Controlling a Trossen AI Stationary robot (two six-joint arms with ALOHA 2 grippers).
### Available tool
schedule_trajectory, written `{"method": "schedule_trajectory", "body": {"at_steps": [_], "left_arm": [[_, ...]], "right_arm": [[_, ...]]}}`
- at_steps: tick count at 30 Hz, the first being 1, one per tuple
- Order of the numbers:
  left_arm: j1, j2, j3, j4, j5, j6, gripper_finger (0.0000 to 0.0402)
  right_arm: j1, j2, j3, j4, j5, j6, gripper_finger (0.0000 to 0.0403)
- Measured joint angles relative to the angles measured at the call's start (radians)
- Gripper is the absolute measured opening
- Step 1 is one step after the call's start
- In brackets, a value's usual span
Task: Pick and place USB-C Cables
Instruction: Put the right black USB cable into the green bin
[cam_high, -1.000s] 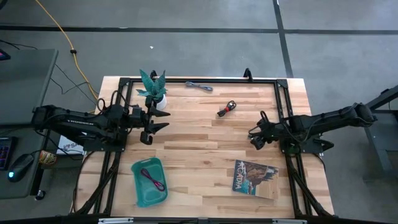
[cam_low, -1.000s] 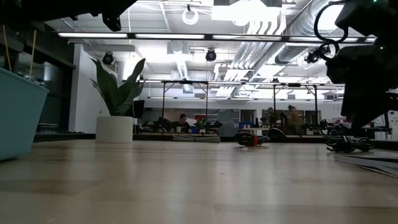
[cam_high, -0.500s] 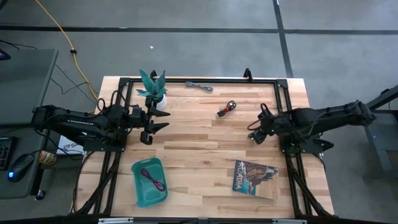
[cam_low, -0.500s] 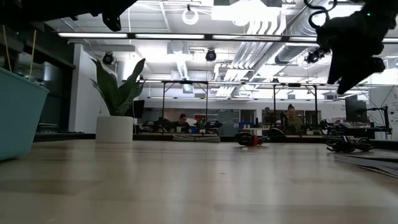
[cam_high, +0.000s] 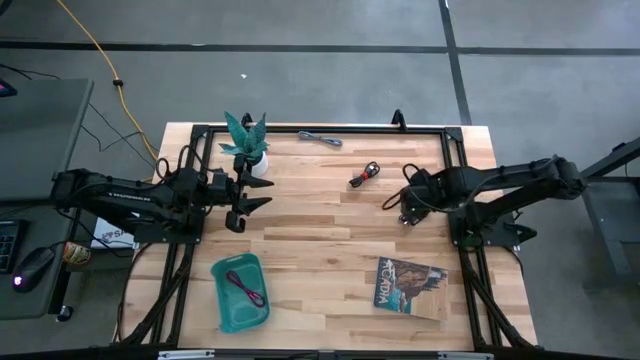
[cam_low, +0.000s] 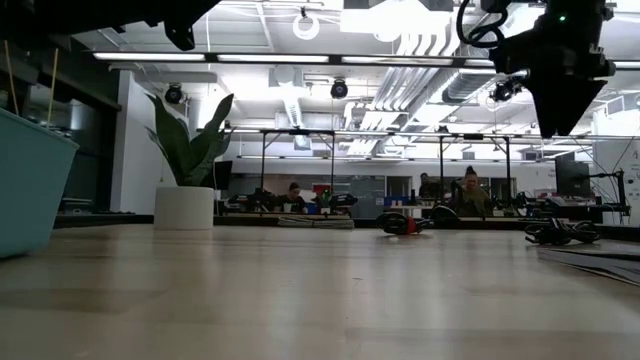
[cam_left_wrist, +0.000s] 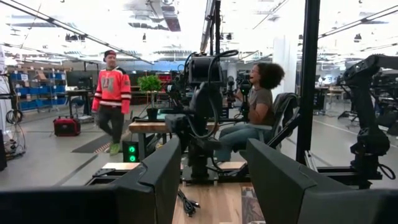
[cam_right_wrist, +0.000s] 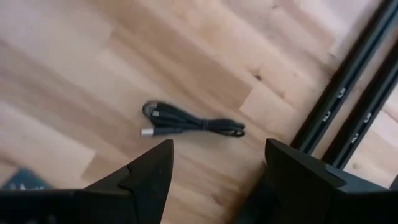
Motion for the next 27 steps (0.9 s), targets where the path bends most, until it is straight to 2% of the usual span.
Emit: {"method": "schedule_trajectory", "body": {"at_steps": [4,8,14,22,27], "left_arm": [[0.000,0.000,0.000,0.000,0.000,0.000,0.0163],[0.000,0.000,0.000,0.000,0.000,0.000,0.0163],[0.000,0.000,0.000,0.000,0.000,0.000,0.0163],[0.000,0.000,0.000,0.000,0.000,0.000,0.0163],[0.000,0.000,0.000,0.000,0.000,0.000,0.0163]], "right_arm": [[-0.012,0.006,-0.021,0.008,-0.072,-0.093,0.0245],[-0.023,0.005,-0.052,0.047,-0.143,-0.271,0.0245],[-0.023,0.005,-0.121,0.157,-0.182,-0.553,0.0245],[-0.023,0.005,-0.201,0.238,-0.212,-0.659,0.0245],[-0.023,0.005,-0.281,0.361,-0.215,-0.742,0.0245]]}}
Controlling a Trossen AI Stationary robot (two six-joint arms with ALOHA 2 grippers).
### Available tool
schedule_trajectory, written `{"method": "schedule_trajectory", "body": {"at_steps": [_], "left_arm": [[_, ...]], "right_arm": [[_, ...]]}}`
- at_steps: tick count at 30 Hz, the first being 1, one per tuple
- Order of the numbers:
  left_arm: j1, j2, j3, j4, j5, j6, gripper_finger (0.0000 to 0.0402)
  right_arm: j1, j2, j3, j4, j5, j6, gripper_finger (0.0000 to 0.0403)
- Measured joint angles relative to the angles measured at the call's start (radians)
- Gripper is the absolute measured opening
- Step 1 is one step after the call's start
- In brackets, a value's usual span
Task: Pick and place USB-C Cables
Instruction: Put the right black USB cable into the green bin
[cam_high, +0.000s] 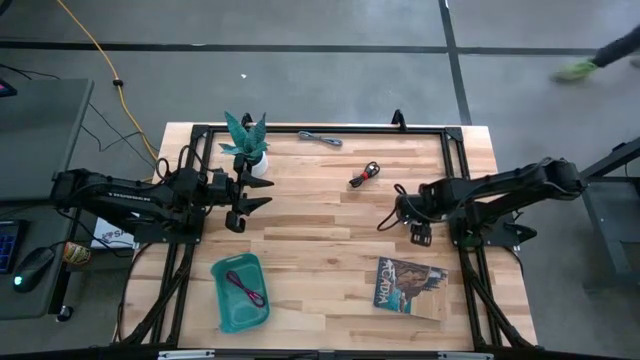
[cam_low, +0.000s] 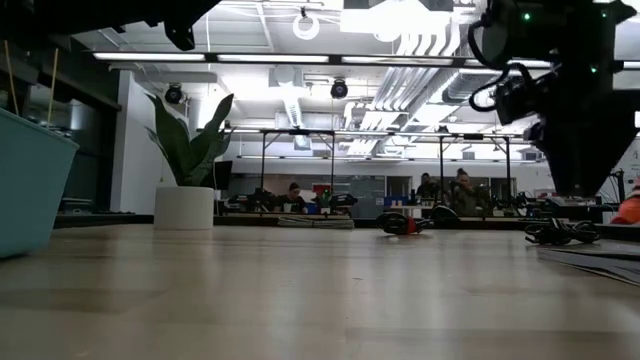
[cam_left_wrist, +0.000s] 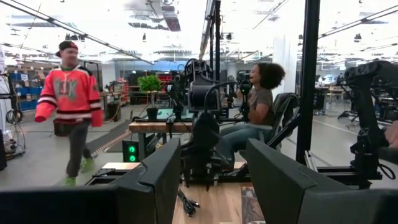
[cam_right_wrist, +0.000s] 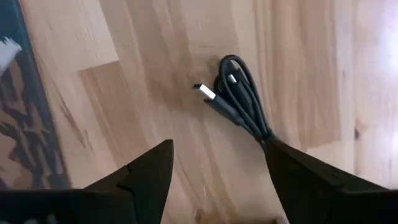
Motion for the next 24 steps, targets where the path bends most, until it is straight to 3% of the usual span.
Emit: {"method": "schedule_trajectory", "body": {"at_steps": [9,14,24], "left_arm": [[0.000,0.000,0.000,0.000,0.000,0.000,0.0163],[0.000,0.000,0.000,0.000,0.000,-0.007,0.0163],[0.000,0.000,0.000,0.000,0.000,-0.008,0.0163]], "right_arm": [[-0.018,0.000,-0.021,0.035,0.003,0.006,0.0245],[-0.049,0.004,-0.021,0.126,-0.046,0.009,0.0245],[-0.120,0.139,-0.021,0.119,-0.053,-0.017,0.0245]]}}
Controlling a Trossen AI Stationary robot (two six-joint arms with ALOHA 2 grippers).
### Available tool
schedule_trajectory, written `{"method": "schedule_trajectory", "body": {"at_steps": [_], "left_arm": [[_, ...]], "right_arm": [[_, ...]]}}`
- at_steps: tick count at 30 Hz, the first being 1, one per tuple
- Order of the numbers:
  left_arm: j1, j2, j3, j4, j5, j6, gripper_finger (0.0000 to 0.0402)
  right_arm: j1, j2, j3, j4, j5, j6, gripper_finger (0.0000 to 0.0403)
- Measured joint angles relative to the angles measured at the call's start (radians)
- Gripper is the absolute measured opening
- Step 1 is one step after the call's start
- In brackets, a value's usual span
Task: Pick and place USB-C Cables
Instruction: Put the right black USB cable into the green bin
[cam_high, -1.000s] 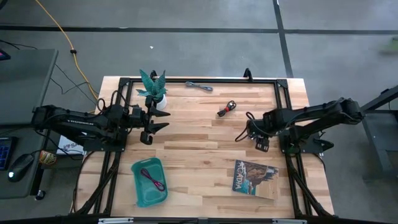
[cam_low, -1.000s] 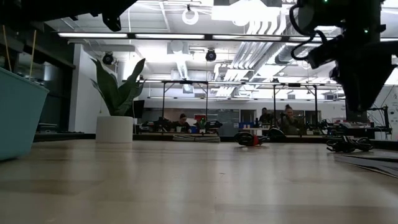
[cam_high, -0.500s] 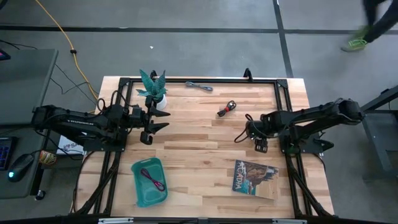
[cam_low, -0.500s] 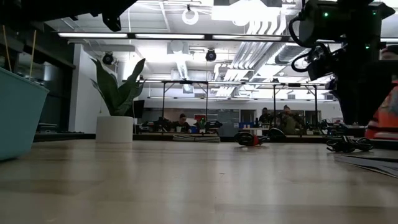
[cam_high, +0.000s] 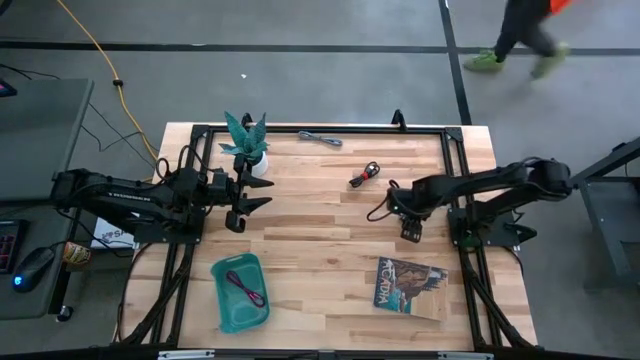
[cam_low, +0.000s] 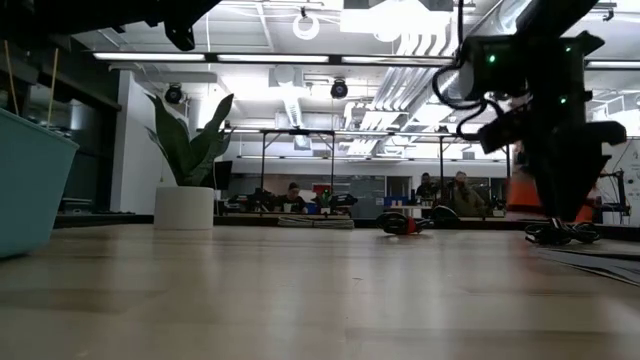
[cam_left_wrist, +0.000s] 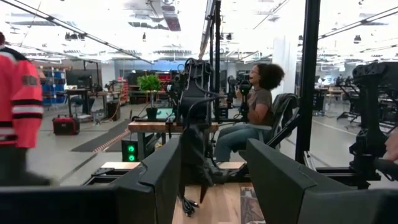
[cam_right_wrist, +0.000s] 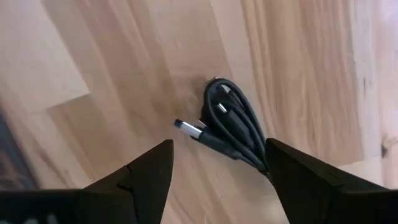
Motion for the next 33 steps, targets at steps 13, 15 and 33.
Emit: {"method": "schedule_trajectory", "body": {"at_steps": [13,15,33], "left_arm": [[0.000,0.001,0.000,0.000,0.000,0.000,0.0163],[0.000,0.001,0.000,0.000,0.000,0.000,0.0163],[0.000,0.001,0.000,0.000,0.000,0.000,0.0163]], "right_arm": [[-0.051,0.183,0.006,0.017,0.000,-0.008,0.0245],[-0.051,0.196,0.006,0.026,0.000,-0.013,0.0245],[-0.049,0.191,0.002,0.034,0.026,0.002,0.0245]]}}
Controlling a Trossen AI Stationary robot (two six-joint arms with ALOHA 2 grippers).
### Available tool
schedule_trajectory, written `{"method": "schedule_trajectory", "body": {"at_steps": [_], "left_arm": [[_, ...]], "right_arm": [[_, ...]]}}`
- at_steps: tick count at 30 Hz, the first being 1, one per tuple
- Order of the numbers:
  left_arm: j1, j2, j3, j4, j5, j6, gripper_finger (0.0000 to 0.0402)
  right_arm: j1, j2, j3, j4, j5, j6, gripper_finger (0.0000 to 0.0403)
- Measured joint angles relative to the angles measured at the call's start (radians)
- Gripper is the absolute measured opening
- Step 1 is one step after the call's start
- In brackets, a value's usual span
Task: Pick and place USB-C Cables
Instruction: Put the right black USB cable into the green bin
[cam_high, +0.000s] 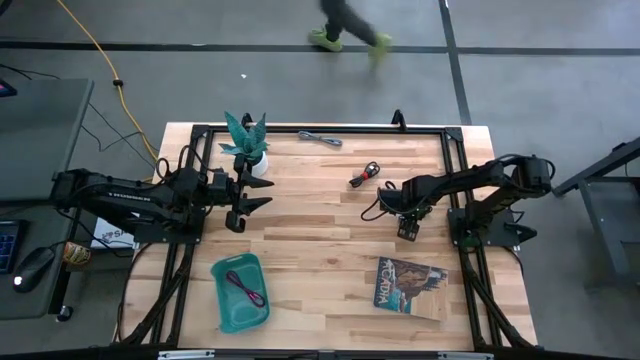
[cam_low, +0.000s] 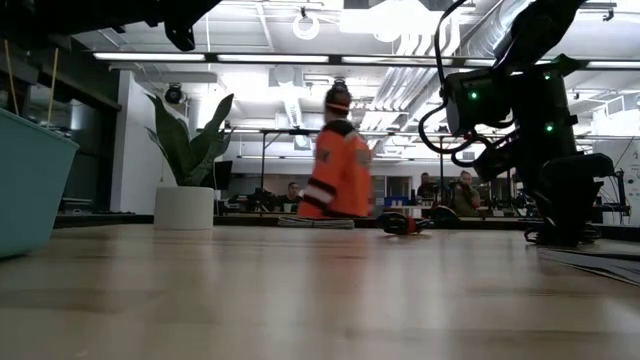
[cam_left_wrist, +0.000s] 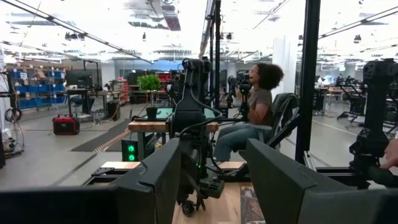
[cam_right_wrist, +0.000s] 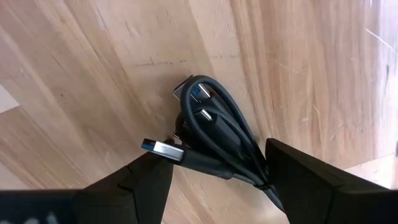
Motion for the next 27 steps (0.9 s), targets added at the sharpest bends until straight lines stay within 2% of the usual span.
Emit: {"method": "schedule_trajectory", "body": {"at_steps": [7,21,27], "left_arm": [[0.000,0.000,0.000,0.000,0.000,0.000,0.0163],[0.000,0.000,0.000,0.000,0.000,0.000,0.0163],[0.000,0.000,0.000,0.000,0.000,0.000,0.0163]], "right_arm": [[0.000,0.001,-0.001,0.003,-0.002,0.007,0.0224],[0.001,0.002,-0.001,0.015,-0.028,-0.003,0.0053],[0.001,0.001,-0.001,0.014,-0.027,-0.006,0.0019]]}}
